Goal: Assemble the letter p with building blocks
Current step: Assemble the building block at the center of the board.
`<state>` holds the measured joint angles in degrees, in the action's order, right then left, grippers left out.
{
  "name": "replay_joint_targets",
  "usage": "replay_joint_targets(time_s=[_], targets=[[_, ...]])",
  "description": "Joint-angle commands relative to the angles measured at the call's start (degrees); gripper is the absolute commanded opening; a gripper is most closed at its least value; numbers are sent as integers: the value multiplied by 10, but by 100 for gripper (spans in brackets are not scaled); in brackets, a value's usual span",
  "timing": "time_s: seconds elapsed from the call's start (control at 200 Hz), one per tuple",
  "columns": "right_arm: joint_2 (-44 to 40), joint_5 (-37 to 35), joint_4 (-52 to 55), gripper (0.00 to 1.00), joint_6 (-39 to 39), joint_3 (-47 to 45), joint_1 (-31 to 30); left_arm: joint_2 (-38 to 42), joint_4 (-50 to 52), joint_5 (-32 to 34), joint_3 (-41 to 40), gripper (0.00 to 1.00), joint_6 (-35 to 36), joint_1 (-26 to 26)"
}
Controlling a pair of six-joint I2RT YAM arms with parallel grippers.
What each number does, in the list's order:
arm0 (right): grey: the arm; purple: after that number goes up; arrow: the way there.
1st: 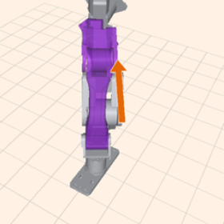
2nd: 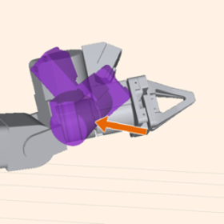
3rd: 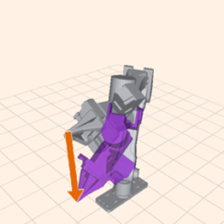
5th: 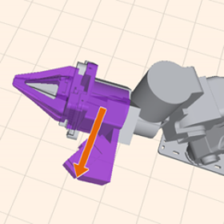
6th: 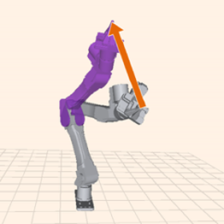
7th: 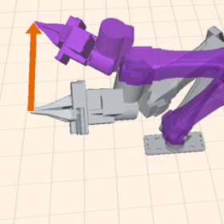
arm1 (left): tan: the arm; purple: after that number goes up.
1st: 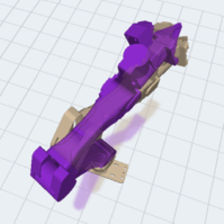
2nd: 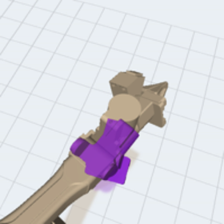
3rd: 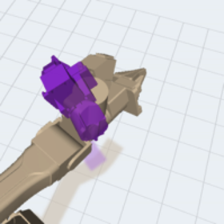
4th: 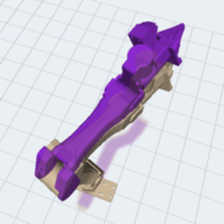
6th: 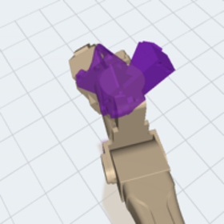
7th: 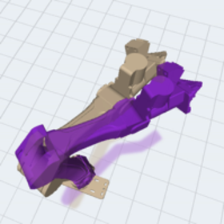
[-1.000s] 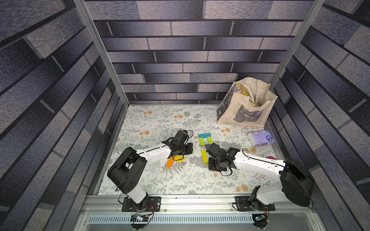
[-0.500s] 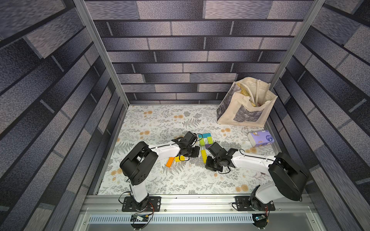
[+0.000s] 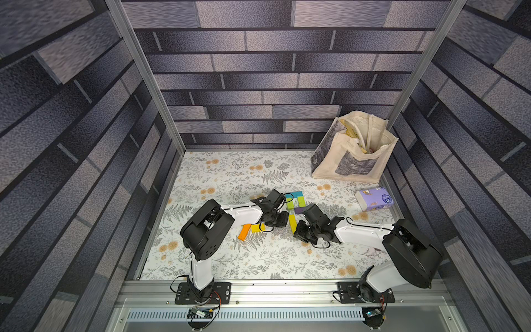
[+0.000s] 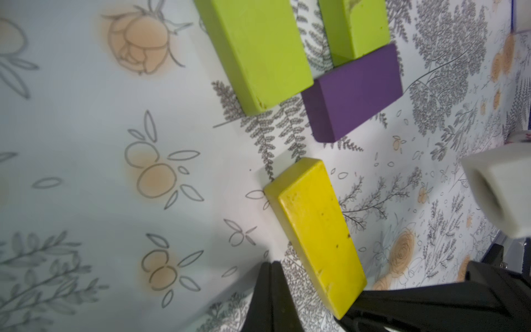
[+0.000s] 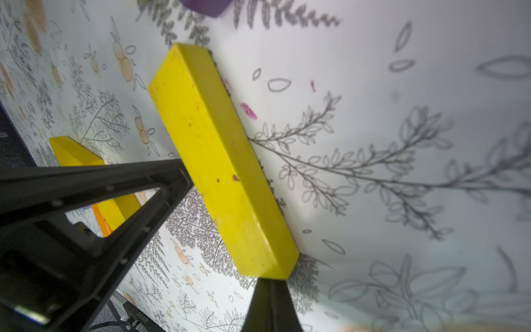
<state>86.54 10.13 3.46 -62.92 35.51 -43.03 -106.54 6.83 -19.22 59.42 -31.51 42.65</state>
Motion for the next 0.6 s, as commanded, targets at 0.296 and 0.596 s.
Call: replay_joint_targets(time_s=[0.296, 0.596], targets=[[29, -35, -3, 0, -11, -24, 19, -45, -18, -31, 10, 0, -23, -18], [45, -21, -14, 0, -9, -22, 34, -49, -8, -28, 17, 0, -35, -26]])
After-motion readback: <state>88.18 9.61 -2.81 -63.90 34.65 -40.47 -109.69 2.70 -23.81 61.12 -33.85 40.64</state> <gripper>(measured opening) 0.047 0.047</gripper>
